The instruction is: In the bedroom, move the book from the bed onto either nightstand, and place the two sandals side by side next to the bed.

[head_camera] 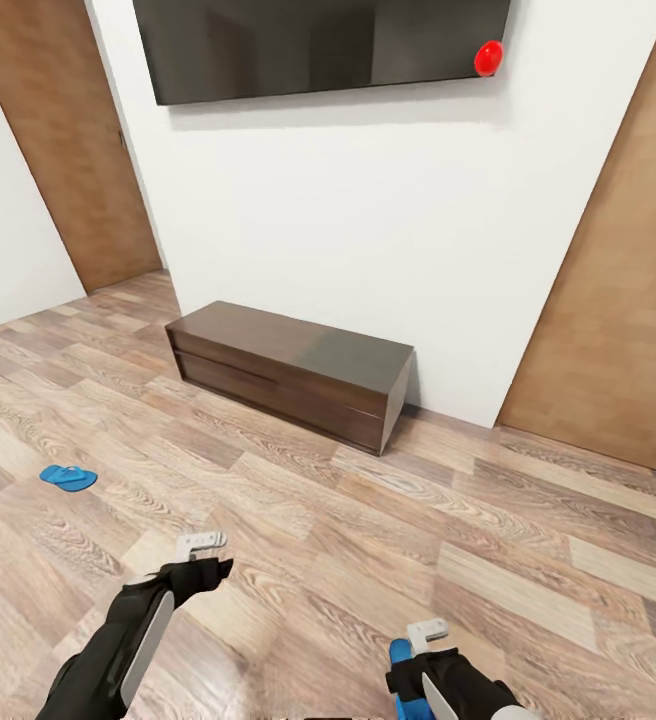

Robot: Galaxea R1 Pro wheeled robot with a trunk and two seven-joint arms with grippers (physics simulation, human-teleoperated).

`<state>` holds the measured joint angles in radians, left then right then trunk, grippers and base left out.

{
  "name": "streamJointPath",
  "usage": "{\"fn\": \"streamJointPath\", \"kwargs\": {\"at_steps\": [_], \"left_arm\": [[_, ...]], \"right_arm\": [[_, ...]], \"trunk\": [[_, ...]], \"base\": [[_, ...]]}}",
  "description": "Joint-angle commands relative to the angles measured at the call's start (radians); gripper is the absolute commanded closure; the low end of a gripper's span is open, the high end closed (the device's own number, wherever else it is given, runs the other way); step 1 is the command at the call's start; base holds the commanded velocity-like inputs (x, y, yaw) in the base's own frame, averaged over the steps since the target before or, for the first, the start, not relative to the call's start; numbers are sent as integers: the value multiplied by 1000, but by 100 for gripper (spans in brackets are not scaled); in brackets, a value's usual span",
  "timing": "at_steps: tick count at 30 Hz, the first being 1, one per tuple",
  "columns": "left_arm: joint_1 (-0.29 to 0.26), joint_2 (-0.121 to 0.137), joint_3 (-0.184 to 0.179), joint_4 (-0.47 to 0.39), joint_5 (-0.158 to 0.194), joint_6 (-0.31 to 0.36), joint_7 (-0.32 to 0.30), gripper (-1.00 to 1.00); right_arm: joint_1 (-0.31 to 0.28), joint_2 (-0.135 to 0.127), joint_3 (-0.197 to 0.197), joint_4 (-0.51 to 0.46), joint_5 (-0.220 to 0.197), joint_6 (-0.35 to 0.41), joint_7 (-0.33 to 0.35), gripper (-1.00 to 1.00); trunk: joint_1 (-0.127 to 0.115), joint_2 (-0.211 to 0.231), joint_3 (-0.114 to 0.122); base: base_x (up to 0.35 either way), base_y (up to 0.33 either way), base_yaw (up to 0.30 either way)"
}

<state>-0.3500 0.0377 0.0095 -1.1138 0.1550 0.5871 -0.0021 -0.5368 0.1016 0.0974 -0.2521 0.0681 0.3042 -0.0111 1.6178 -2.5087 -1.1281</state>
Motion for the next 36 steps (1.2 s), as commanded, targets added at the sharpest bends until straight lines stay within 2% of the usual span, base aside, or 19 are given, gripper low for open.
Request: {"fn": "streamJointPath", "kwargs": {"at_steps": [1, 7, 16, 36], "left_arm": [[21, 0, 1, -42, 15, 19, 0, -100], [91, 0, 1, -180, 40, 68, 0, -100], [122, 0, 1, -259, 51, 126, 2, -100], [132, 0, 1, -295, 53, 154, 5, -100]], "right_arm": [[0, 0, 5, -2, 7, 7, -1, -100], [0, -1, 3, -4, 6, 7, -2, -100], [-1, -2, 0, -7, 6, 7, -3, -100], [-4, -5, -3, -21, 6, 6, -3, -100]], "trunk": [[0, -1, -5], [3, -2, -28], [7, -4, -63], [7, -4, -63]], "base": [[0, 0, 0], [0, 0, 0], [0, 0, 0], [0, 0, 0]]}}
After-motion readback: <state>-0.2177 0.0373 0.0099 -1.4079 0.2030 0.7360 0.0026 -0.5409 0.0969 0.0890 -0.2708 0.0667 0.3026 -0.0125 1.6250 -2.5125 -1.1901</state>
